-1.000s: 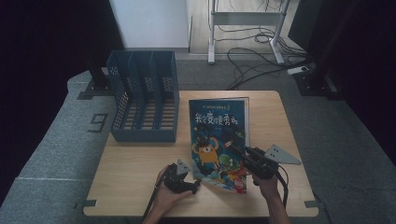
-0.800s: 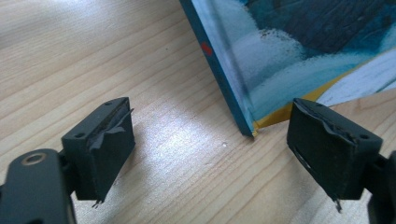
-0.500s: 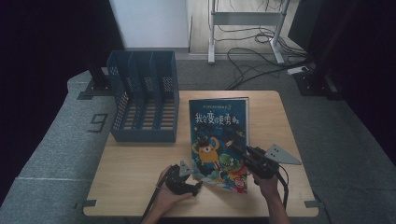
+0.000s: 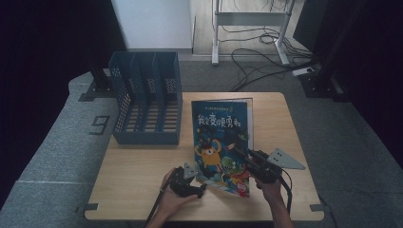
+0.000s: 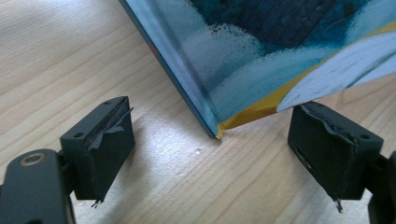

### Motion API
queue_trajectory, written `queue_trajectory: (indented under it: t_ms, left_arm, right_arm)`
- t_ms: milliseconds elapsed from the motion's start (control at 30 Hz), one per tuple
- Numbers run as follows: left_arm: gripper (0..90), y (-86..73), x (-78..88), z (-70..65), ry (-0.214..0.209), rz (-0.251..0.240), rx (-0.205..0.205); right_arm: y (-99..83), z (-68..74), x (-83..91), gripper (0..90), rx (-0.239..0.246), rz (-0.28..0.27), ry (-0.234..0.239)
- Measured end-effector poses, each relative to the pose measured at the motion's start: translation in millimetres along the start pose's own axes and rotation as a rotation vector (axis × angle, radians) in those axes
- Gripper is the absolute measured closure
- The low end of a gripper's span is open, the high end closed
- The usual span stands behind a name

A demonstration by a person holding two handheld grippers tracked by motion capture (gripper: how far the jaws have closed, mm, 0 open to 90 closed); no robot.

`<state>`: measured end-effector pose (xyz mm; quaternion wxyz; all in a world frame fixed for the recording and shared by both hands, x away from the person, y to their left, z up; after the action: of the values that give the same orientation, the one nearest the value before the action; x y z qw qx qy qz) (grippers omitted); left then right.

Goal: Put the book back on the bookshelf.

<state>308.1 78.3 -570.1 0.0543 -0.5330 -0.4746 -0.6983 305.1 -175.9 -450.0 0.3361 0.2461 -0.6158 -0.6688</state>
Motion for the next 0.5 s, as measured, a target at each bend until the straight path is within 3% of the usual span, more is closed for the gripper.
queue_trajectory:
  t_ms: [233, 500]
  left_arm:
    - [14.2, 0.4, 0.4, 4.7, 0.017, 0.006, 0.021]
    - [14.1, 0.7, 0.1, 7.3, 0.020, 0.004, 0.024]
  right_arm:
    - [0.6, 5.9, -2.4, 76.7, 0.021, 0.006, 0.018]
    - [-1.7, 2.0, -2.7, 78.2, 0.005, 0.015, 0.019]
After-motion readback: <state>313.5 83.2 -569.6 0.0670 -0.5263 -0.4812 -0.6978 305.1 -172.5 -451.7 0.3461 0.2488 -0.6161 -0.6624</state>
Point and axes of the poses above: each handheld gripper's, and its own axes: x roughly backward along the jaws, y roughly out of its top, z roughly to its left, the point moved 3 cm from there along -x, roughly forward along the jaws, and after that the axes turned 6 degrees about z, right-handed, at the moved point
